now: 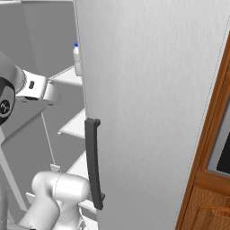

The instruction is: Take the bottled waters from the counter and place them in the freezer to freeze. Close the freezer door after placing the bottles.

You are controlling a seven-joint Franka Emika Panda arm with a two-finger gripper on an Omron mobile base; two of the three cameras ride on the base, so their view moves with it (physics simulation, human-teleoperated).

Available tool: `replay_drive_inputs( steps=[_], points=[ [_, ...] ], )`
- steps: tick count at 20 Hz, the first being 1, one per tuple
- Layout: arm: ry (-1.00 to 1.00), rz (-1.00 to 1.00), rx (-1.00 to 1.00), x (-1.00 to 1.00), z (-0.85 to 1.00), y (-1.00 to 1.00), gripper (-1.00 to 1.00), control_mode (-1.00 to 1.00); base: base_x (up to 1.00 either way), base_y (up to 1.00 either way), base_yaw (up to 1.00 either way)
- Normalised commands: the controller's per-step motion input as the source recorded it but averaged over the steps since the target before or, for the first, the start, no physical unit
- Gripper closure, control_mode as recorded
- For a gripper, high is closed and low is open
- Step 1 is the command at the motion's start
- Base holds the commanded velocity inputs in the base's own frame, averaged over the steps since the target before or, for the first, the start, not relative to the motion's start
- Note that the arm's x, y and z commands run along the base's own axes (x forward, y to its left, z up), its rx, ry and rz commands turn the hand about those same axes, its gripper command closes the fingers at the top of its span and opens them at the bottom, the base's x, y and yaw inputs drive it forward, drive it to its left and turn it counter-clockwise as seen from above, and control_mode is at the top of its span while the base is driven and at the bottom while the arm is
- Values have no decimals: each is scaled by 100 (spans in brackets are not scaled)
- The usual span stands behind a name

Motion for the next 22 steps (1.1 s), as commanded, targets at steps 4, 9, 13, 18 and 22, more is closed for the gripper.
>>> replay_drive_inputs(
  steps=[4, 9, 13, 18, 22],
  points=[
    [0, 0, -2, -40, -55, -36, -100, -100, 0, 0, 0],
    [0, 0, -1, -14, -26, -8, -100, -100, 0, 0, 0],
    [2, 0, 0, -1, -16, 0, -100, -100, 0, 0, 0],
    [2, 0, 0, 0, -7, 0, -100, -100, 0, 0, 0],
    [0, 0, 0, 0, 0, 0, -100, -100, 0, 0, 0]
  ],
)
